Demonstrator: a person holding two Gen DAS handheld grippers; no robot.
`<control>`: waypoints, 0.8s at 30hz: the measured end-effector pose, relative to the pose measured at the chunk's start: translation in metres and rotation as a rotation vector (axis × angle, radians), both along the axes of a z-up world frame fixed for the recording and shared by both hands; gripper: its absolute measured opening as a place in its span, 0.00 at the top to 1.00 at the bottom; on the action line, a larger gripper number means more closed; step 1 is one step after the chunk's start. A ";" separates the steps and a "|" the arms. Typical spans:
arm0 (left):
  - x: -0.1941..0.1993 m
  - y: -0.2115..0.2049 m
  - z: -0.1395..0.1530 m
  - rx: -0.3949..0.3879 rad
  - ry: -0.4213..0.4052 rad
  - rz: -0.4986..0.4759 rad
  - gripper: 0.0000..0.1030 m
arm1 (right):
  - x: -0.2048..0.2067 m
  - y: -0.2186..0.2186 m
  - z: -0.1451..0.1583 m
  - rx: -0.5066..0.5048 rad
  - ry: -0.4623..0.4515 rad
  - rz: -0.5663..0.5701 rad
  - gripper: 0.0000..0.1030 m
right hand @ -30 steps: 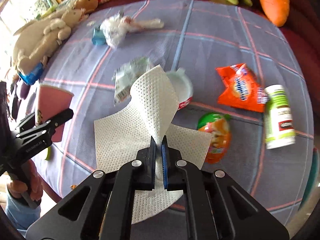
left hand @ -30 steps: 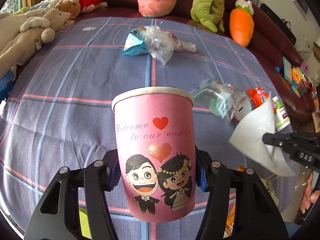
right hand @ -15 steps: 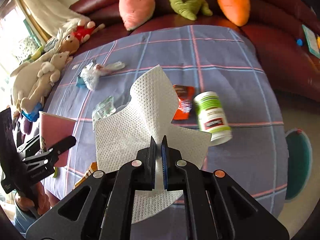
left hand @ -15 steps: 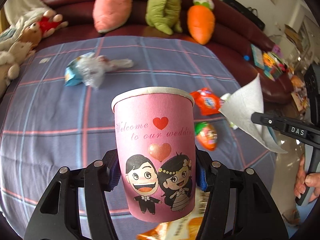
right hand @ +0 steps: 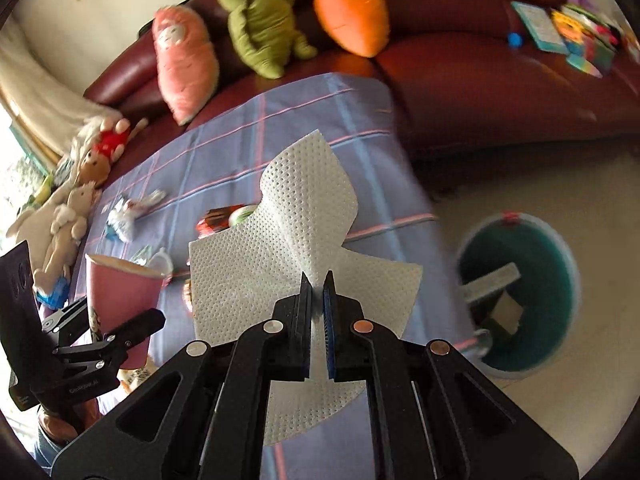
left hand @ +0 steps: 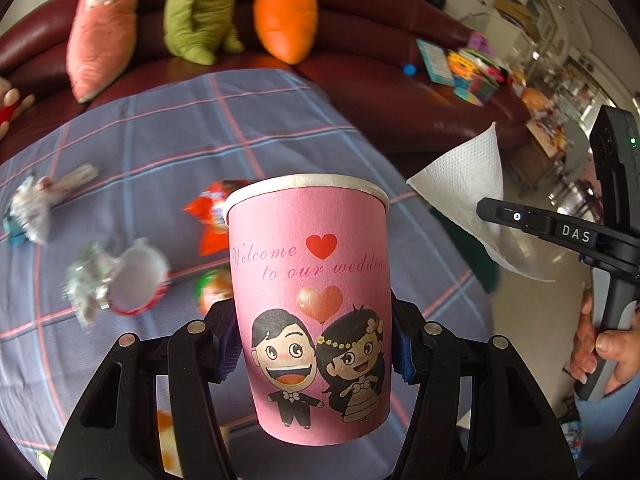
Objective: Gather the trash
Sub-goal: 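Carry the paper towel over the teal bin with the right gripper and release it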
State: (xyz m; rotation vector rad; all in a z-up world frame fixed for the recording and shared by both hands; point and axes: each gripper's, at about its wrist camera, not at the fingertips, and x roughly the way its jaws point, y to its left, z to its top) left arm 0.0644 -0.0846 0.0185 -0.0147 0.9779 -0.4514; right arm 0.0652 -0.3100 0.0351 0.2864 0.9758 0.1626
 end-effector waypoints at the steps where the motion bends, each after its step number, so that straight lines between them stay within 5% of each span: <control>1: 0.001 -0.015 -0.001 0.001 0.002 -0.022 0.42 | -0.005 -0.019 -0.001 0.003 0.001 -0.030 0.95; 13: 0.014 -0.148 -0.026 0.034 0.049 -0.216 0.42 | -0.036 -0.167 -0.045 0.023 0.070 -0.268 0.92; 24: 0.031 -0.194 -0.045 0.075 0.088 -0.256 0.41 | -0.017 -0.200 -0.095 0.083 0.170 -0.289 0.91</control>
